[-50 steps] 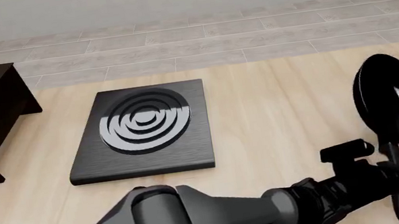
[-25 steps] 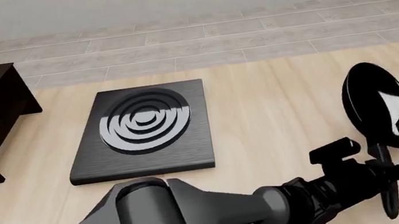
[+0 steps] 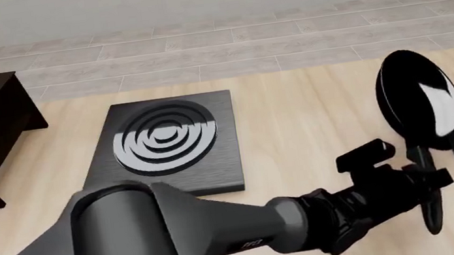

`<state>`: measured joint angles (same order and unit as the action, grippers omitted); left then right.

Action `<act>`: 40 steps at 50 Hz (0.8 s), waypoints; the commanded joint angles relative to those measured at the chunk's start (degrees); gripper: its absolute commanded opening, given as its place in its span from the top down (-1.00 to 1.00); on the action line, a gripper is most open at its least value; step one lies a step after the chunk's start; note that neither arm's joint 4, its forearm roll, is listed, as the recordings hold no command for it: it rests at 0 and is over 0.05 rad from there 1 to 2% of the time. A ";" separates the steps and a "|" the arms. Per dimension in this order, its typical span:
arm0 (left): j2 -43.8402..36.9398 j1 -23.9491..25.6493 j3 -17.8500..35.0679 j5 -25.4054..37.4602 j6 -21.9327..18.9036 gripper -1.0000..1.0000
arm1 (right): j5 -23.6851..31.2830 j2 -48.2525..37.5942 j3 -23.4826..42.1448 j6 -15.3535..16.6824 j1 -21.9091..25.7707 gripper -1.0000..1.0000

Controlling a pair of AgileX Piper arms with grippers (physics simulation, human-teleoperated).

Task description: Put the frying pan on top of the cabinet.

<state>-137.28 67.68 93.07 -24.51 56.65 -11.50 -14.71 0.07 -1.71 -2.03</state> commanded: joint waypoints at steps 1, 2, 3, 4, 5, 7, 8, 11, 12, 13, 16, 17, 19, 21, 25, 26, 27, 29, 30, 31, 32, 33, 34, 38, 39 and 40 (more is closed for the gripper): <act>7.95 -0.94 -4.31 -2.38 -1.29 1.00 | -0.09 -0.08 0.00 0.08 0.16 -1.00; 8.98 -1.16 -5.00 -2.43 -1.42 1.00 | 0.00 0.02 0.00 0.05 0.15 -1.00; 8.99 -1.16 -5.02 -2.44 -1.42 1.00 | 0.01 0.03 0.00 0.05 0.15 -1.00; 9.65 -1.50 -5.40 -2.39 -1.68 1.00 | 0.11 0.17 0.01 0.12 0.17 -1.00; 11.05 -1.86 -6.40 -2.55 -1.91 1.00 | 0.27 0.36 0.01 0.14 0.16 -1.00; 11.62 -1.94 -6.84 -2.63 -1.89 1.00 | 0.63 0.79 -0.01 0.06 0.12 -1.00; 12.52 -2.28 -7.40 -2.64 -2.23 1.00 | 0.67 0.84 -0.01 0.06 0.12 -1.00; 15.07 -2.88 -8.85 -2.46 -3.41 1.00 | 1.17 1.41 -0.04 0.07 0.11 -1.00; 15.08 -2.88 -8.86 -2.46 -3.41 1.00 | 1.18 1.42 -0.04 0.07 0.11 -1.00; 15.44 -3.12 -8.92 -2.17 -3.70 1.00 | 1.49 1.77 -0.05 0.18 0.18 -1.00; 16.32 -4.01 -9.10 -1.49 -5.07 1.00 | 1.92 2.25 -0.06 0.25 0.22 -1.00; 16.41 -4.19 -9.22 -1.47 -5.04 1.00 | 2.00 2.34 -0.06 0.24 0.19 -1.00; 16.62 -4.95 -9.22 -0.96 -5.64 1.00 | 1.98 2.30 -0.07 0.19 0.14 -1.00; 17.37 -5.18 -9.49 -0.53 -6.75 1.00 | 2.12 2.41 -0.07 0.21 0.16 -1.00; 18.39 -6.26 -9.82 0.22 -7.83 1.00 | 2.37 2.59 -0.04 0.21 0.28 -1.00; 18.97 -6.80 -9.85 0.72 -8.92 1.00 | 2.29 2.49 -0.05 0.21 0.28 -1.00; 19.42 -6.98 -10.09 0.91 -9.22 1.00 | 2.30 2.50 -0.05 0.15 0.24 -1.00; 19.87 -7.77 -9.85 1.80 -10.23 1.00 | 2.40 2.58 -0.05 0.20 0.28 -1.00; 19.87 -7.77 -9.84 1.81 -10.23 1.00 | 2.42 2.60 -0.05 0.20 0.28 -1.00; 20.27 -8.01 -10.10 1.83 -10.13 1.00 | 2.44 2.61 -0.05 0.33 0.33 -1.00; 20.67 -8.45 -10.11 2.14 -10.62 1.00 | 2.59 2.77 -0.05 0.30 0.30 -1.00; 21.00 -9.03 -10.18 2.35 -10.63 1.00 | 2.76 2.94 -0.05 0.30 0.28 -1.00; 21.37 -9.25 -10.41 2.32 -10.55 1.00 | 2.79 2.98 -0.05 0.35 0.32 -1.00; 22.73 -10.60 -10.94 2.86 -11.82 1.00 | 3.13 3.36 -0.05 0.39 0.40 -1.00; 22.73 -10.60 -10.94 2.86 -11.82 1.00 | 3.05 3.28 -0.05 0.35 0.39 -1.00; 22.86 -10.92 -11.13 2.86 -11.33 1.00 | 3.04 3.27 -0.05 0.35 0.39 -1.00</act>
<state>-118.26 59.44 81.93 -22.05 46.96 -8.93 -11.93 0.03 -1.43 -1.73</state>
